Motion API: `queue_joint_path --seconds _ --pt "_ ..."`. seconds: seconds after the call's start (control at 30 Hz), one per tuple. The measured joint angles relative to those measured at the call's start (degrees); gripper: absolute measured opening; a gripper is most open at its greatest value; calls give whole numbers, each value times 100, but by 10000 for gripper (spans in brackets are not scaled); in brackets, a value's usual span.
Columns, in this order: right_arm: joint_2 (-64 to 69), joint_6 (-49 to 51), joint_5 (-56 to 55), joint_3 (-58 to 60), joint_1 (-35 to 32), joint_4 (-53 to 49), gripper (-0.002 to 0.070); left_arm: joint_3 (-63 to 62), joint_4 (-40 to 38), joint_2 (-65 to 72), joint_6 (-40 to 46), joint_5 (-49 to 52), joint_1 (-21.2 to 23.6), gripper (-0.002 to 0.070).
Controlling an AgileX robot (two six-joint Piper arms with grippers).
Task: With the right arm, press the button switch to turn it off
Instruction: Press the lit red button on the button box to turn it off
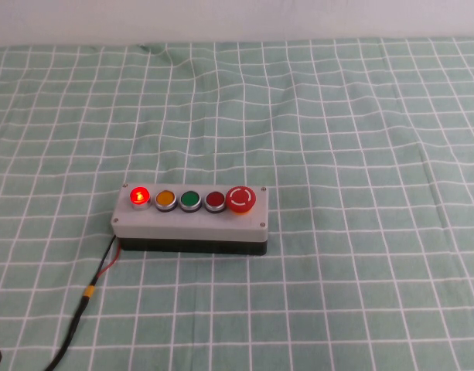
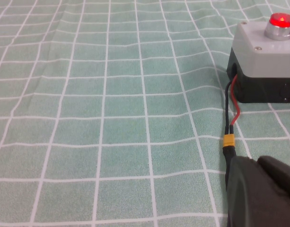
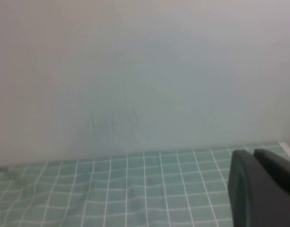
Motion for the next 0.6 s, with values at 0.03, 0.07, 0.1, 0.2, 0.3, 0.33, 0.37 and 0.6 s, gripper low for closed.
queue_joint_path --seconds 0.03,0.07,0.1,0.2,0.3,0.33,0.37,0.6 --pt "78 0 -119 -9 0 54 -16 0 0 0 0 0 0 -3" --pt "161 0 -258 -9 0 184 -16 0 0 0 0 0 0 -3" --pt "239 0 -374 -13 0 386 -16 0 0 0 0 0 0 -3" --pt "499 0 -544 -38 0 982 -16 0 0 0 0 0 0 -3" --pt "865 0 -519 -57 0 1178 -16 0 0 0 0 0 0 -3" --pt "994 0 -499 -72 0 1201 -16 0 0 0 0 0 0 -3" --pt "1166 0 -447 -71 0 1222 -16 0 0 0 0 0 0 -3" --pt "2632 -1647 103 -607 427 2174 -16 0 0 0 0 0 0 -3"
